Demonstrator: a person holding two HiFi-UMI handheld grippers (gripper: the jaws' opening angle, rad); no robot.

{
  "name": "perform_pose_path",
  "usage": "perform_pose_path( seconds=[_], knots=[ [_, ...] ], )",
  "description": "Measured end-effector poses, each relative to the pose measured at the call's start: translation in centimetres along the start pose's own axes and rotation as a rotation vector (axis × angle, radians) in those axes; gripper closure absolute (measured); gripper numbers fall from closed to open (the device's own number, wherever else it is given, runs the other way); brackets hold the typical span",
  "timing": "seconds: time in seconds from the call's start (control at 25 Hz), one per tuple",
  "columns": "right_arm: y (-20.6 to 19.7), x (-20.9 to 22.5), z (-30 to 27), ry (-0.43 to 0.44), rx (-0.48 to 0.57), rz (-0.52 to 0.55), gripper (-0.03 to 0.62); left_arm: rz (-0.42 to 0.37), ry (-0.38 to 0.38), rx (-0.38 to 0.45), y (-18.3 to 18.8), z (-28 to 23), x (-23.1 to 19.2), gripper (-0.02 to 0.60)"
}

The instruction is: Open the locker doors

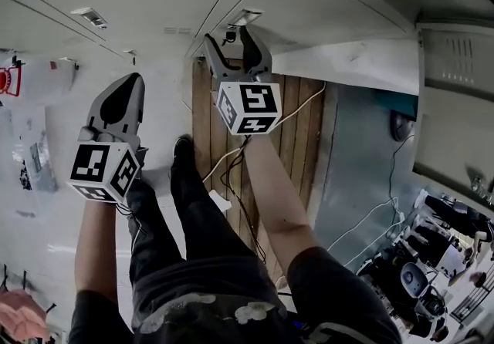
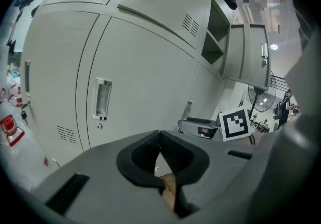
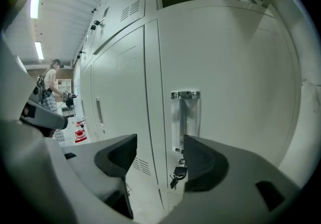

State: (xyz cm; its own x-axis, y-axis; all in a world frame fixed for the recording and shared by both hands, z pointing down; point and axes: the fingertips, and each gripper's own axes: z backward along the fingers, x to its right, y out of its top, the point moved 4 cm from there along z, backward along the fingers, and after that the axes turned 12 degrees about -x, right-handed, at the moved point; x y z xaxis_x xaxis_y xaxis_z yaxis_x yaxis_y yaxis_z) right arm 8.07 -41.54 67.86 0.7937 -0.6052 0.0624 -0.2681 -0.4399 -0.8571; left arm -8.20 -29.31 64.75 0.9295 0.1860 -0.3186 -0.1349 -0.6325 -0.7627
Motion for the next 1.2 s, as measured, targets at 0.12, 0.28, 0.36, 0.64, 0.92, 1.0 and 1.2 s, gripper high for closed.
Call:
perform_pose_path(
  seconds=[0.12, 0.28, 0.36, 0.64, 0.92, 1.0, 1.2],
  knots=[
    [0.4, 0.5, -1.1, 0.01, 0.005, 0.012, 0.293, 0.037, -0.002, -0.014, -0.8, -0.7, 0.1, 0.572],
    [0.9, 0.6, -2.1, 0.01, 0.013, 0.029, 0.293, 0.053, -0.011, -0.025, -1.2, -1.4, 0.6, 0.572],
    [0.9, 0.5, -2.3, -0.014, 0.023, 0.002, 0.295, 0.047, -0.02, -0.034, -1.2, -1.6, 0.8, 0.572],
    [1.3, 0.3, -2.2, -0.009, 0.097, -0.191, 0.293, 0.038, -0.039, -0.055, -1.1, -1.6, 1.1, 0.572],
    [0.5, -0.6, -1.0, -0.053, 0.075, -0.181, 0.293, 0.015, -0.055, -0.085, -1.8, -0.8, 0.8, 0.572],
    [0.1, -0.7, -0.2, -0.079, 0.071, -0.197, 0.295, 0.005, -0.068, -0.095, -2.2, -0.6, 1.3, 0.572],
    [-1.1, -0.6, 1.7, -0.17, 0.065, -0.285, 0.345, -0.023, -0.097, -0.1, -2.4, 0.4, 2.3, 0.572]
  ],
)
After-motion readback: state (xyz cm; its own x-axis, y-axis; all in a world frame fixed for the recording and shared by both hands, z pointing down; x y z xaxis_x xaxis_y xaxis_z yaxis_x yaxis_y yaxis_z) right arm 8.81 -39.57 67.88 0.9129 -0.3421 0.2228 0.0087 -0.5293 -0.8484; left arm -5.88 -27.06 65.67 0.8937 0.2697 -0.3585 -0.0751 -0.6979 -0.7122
